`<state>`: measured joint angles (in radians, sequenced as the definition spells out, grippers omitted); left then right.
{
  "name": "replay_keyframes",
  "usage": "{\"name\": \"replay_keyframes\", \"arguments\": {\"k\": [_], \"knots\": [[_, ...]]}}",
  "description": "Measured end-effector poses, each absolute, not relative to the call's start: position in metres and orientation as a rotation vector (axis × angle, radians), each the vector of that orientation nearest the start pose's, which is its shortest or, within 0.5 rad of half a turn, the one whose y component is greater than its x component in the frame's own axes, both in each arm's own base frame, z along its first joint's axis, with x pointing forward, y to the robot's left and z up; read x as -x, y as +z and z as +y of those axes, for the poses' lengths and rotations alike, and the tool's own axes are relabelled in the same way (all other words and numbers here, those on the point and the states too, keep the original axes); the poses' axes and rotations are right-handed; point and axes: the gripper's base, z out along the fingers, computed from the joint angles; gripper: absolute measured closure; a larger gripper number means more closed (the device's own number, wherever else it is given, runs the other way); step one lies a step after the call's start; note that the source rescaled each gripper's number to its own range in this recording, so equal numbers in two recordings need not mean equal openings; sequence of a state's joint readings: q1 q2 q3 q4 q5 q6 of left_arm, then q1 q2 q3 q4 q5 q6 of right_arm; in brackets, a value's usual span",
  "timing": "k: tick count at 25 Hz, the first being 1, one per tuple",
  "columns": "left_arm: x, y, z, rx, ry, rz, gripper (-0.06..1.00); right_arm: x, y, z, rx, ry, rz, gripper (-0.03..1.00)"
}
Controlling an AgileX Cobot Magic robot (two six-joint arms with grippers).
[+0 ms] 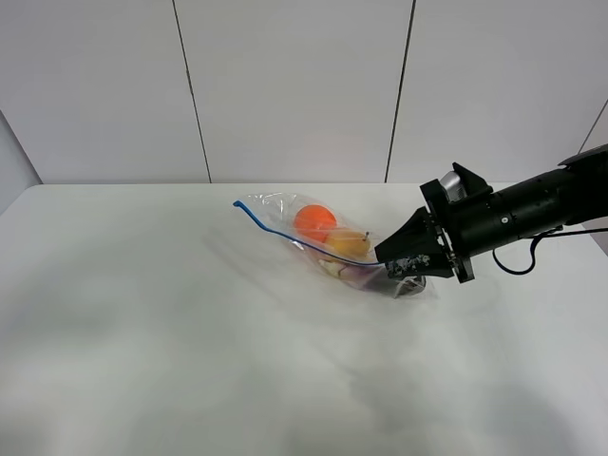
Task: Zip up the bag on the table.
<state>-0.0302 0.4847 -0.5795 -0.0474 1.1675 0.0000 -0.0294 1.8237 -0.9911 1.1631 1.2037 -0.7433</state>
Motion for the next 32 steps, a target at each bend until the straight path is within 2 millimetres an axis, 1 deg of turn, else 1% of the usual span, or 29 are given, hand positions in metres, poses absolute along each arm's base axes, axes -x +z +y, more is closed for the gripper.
{"name": "replay_keyframes", "arguments": {"k": [1, 2, 3, 6, 8, 10, 13, 17, 23, 26, 28, 32], "knots": [[-0.055, 0.282, -0.006, -0.032, -0.075, 2.519, -0.06, -0.310, 0.186, 0.069, 0.049, 1.512, 2.686, 0.32], [-0.050, 0.284, -0.005, -0.033, -0.075, 2.488, -0.06, -0.310, 0.186, 0.069, 0.052, 1.510, 2.688, 0.23], [-0.044, 0.285, -0.005, -0.033, -0.075, 2.452, -0.06, -0.310, 0.185, 0.069, 0.052, 1.507, 2.693, 0.17], [-0.026, 0.288, -0.005, -0.035, -0.076, 2.346, -0.06, -0.312, 0.187, 0.066, 0.065, 1.444, 2.753, 0.11], [-0.014, 0.289, -0.004, -0.036, -0.076, 2.272, -0.06, -0.317, 0.191, 0.062, 0.098, 1.347, 2.811, 0.10], [-0.003, 0.290, -0.004, -0.037, -0.076, 2.210, -0.06, -0.325, 0.198, 0.055, 0.156, 1.187, 2.876, 0.10], [0.006, 0.290, -0.004, -0.026, -0.079, 2.152, -0.06, -0.337, 0.208, 0.043, 0.180, 0.941, 2.952, 0.10], [0.008, 0.289, -0.003, -0.014, -0.084, 2.145, -0.06, -0.345, 0.219, 0.031, 0.206, 0.708, 3.008, 0.10], [0.008, 0.289, -0.003, -0.014, -0.084, 2.145, -0.06, -0.354, 0.229, 0.017, 0.208, 0.469, 3.031, 0.10], [0.008, 0.289, -0.003, -0.014, -0.084, 2.145, -0.06, -0.361, 0.241, 0.009, 0.201, 0.313, 3.013, 0.10], [0.008, 0.289, -0.003, -0.014, -0.084, 2.145, -0.06, -0.367, 0.253, 0.003, 0.202, 0.217, 2.986, 0.10], [0.010, 0.289, -0.003, -0.013, -0.084, 2.132, -0.06, -0.373, 0.270, -0.001, 0.201, 0.143, 2.951, 0.10]]}}
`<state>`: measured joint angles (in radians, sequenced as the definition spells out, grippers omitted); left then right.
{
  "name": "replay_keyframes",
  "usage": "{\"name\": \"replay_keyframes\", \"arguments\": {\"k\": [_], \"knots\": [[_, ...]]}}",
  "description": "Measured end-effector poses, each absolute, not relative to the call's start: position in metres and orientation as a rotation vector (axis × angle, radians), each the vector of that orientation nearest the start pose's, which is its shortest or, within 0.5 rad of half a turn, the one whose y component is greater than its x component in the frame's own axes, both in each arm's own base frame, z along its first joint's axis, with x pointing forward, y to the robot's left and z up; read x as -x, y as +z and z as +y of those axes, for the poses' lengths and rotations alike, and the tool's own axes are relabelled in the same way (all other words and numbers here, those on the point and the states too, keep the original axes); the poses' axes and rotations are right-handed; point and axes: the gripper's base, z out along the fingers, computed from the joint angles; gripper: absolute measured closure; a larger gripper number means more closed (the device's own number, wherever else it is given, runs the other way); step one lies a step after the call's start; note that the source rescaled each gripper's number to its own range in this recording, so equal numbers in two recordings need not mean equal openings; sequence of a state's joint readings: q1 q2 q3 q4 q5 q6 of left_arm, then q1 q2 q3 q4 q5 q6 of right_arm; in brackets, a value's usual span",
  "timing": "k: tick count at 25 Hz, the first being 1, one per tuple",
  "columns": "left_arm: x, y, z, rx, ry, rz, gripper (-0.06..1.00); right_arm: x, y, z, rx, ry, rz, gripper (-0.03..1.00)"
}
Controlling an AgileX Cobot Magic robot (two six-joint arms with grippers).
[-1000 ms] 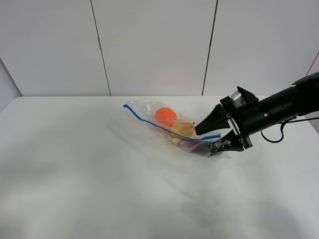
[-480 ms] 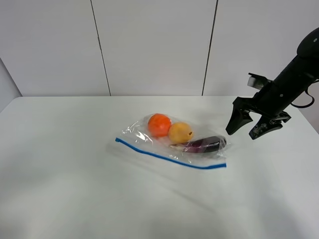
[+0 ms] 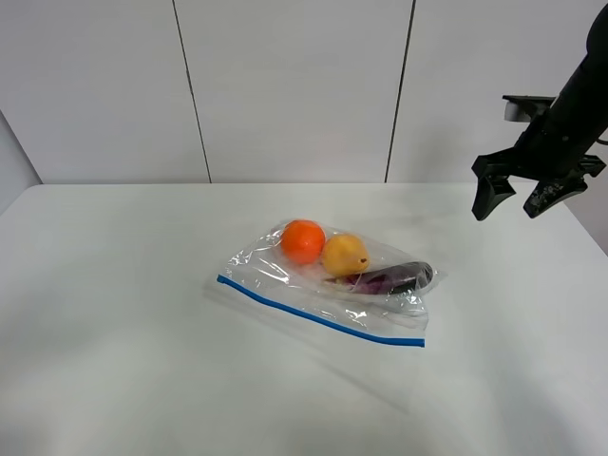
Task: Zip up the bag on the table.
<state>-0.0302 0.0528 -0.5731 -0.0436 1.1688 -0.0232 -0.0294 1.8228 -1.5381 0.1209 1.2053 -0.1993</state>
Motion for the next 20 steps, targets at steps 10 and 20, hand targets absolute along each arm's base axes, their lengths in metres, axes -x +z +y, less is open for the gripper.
{"name": "replay_keyframes", "arguments": {"k": [10, 20], "knots": [[0.019, 0.288, 0.000, 0.038, -0.072, 2.078, -0.06, -0.346, 0.273, 0.000, 0.189, 0.142, 2.978, 0.10], [0.019, 0.288, 0.000, 0.040, -0.073, 2.078, -0.06, -0.267, 0.294, 0.002, 0.157, 0.134, 2.951, 0.10]]}}
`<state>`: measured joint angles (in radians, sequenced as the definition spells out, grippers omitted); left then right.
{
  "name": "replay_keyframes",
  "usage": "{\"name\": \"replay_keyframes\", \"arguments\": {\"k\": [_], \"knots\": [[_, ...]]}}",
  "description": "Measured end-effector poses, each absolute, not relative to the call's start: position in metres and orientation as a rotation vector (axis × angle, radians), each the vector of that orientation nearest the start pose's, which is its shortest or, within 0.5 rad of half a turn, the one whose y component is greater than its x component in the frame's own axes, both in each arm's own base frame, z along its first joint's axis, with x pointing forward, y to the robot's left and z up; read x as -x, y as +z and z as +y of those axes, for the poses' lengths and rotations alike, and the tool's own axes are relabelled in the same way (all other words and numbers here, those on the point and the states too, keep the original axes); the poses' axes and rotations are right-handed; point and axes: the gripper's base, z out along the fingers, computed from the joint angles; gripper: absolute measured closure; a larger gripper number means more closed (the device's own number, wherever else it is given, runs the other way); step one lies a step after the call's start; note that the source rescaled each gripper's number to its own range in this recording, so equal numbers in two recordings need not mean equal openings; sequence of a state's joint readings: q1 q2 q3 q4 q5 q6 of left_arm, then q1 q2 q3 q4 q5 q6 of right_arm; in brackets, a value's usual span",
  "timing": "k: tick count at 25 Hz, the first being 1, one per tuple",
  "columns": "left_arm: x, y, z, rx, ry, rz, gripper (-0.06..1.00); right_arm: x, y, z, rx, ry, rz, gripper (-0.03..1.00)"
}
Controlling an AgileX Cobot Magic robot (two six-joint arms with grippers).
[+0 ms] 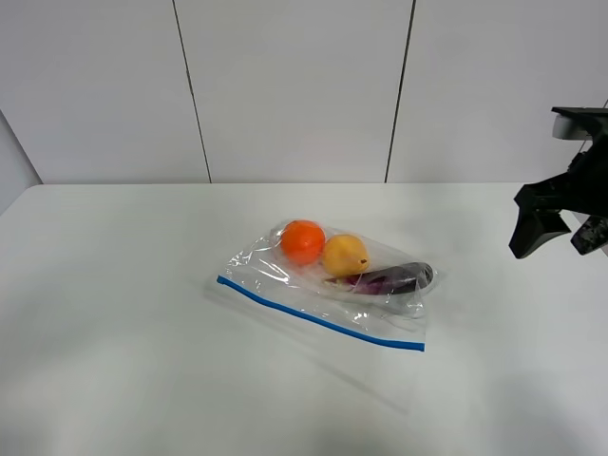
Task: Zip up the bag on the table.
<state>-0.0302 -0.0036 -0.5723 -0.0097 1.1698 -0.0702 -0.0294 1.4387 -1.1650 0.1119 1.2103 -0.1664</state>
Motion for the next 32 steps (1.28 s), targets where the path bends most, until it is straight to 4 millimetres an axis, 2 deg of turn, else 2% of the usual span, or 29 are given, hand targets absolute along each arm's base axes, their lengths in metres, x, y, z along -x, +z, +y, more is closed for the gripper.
{"name": "replay_keyframes", "arguments": {"k": [5, 10, 19, 24, 32], "knots": [[0.019, 0.288, 0.000, 0.040, -0.073, 2.078, -0.06, -0.217, 0.300, 0.003, 0.150, 0.128, 2.909, 0.10], [0.019, 0.288, 0.000, 0.040, -0.073, 2.078, -0.06, -0.159, 0.295, 0.005, 0.143, 0.110, 2.803, 0.10], [0.019, 0.288, 0.000, 0.040, -0.073, 2.078, -0.06, -0.073, 0.263, 0.007, 0.130, 0.075, 2.526, 0.10], [0.019, 0.288, 0.000, 0.040, -0.072, 2.078, -0.06, -0.049, 0.271, 0.008, 0.129, 0.057, 2.348, 0.10], [0.019, 0.288, 0.000, 0.040, -0.070, 2.078, -0.06, -0.032, 0.276, 0.008, 0.128, 0.049, 2.238, 0.10]]}}
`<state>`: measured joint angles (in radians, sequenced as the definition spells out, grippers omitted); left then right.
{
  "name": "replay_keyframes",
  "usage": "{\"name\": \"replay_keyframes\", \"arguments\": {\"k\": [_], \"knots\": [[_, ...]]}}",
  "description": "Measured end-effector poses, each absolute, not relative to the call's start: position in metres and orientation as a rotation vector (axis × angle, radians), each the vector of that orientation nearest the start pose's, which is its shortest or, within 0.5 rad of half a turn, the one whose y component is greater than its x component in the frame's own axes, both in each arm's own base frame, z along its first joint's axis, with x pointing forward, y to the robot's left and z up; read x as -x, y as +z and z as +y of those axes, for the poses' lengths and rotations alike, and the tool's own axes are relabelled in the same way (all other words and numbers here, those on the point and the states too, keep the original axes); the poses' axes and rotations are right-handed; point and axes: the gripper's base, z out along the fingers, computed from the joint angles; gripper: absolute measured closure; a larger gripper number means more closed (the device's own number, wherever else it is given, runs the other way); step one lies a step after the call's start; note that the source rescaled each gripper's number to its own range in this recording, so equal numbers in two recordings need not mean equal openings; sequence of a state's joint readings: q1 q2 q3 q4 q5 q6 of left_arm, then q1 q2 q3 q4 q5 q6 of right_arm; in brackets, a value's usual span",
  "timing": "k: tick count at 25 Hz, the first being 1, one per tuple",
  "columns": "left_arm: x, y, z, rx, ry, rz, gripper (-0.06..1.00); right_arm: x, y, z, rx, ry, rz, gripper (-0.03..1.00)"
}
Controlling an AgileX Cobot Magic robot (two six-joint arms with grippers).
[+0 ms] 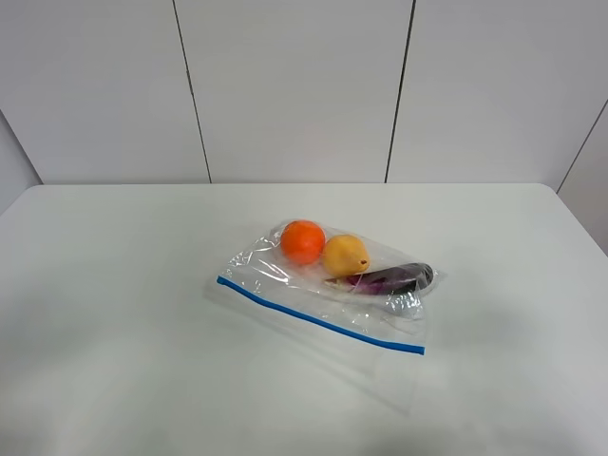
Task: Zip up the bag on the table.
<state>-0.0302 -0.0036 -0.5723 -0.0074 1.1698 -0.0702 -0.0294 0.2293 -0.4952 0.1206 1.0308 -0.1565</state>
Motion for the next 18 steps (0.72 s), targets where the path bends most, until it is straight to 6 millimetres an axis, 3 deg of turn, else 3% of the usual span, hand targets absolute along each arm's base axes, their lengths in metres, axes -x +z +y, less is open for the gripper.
{"name": "replay_keyframes", "arguments": {"k": [7, 18], "knots": [[0.019, 0.288, 0.000, 0.040, -0.070, 2.078, -0.06, 0.002, 0.279, 0.010, 0.130, 0.033, 2.019, 0.10], [0.019, 0.288, 0.000, 0.041, -0.069, 2.078, -0.06, 0.005, 0.280, 0.012, 0.145, 0.078, 1.999, 0.10]]}}
